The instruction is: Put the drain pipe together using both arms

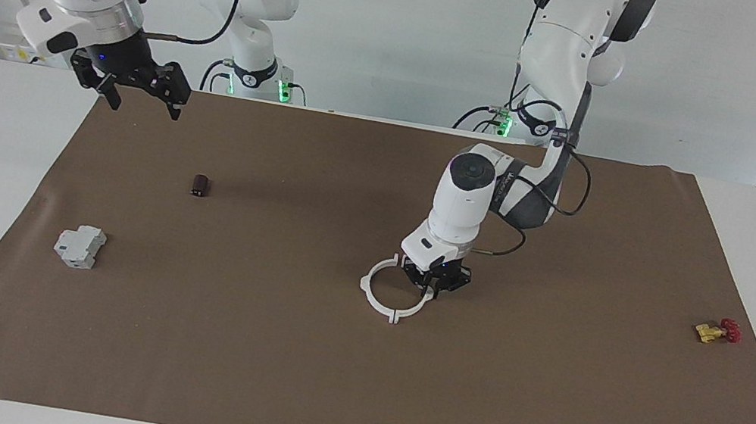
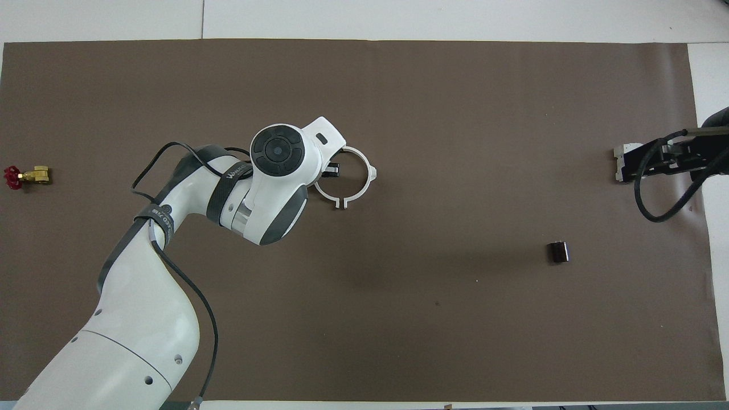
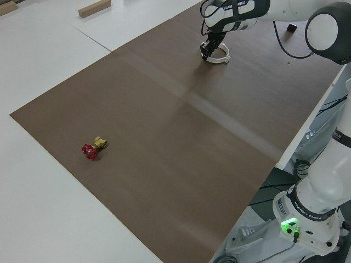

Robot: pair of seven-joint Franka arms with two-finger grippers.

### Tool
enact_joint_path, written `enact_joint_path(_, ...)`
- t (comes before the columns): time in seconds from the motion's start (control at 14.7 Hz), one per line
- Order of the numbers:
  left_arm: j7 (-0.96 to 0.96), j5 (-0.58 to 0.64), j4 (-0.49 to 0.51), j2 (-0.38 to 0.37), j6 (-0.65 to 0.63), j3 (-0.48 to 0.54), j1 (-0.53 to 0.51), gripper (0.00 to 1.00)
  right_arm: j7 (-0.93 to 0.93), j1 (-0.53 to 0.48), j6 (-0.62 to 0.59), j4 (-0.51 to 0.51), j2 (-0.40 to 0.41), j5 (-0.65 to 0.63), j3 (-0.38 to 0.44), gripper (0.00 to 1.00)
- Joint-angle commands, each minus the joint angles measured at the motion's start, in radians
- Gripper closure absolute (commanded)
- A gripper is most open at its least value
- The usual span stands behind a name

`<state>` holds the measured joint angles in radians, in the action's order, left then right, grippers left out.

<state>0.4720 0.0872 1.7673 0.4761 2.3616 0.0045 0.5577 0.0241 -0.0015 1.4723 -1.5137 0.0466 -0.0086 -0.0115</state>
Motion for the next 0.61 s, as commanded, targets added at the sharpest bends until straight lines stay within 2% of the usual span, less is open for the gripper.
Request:
enact_joint_path(0.0, 0.016, 0.017, 0.018, -0.005, 0.027, 0.006, 0.007, 1.00, 0.007, -0.017, 0.003, -0.006, -0.011, 0.044, -0.010, 0.00)
enact_joint_path(0.54, 0.016, 0.016, 0.018, -0.005, 0.036, 0.006, 0.011, 1.00, 0.007, -0.015, 0.003, -0.010, -0.013, 0.044, -0.010, 0.00)
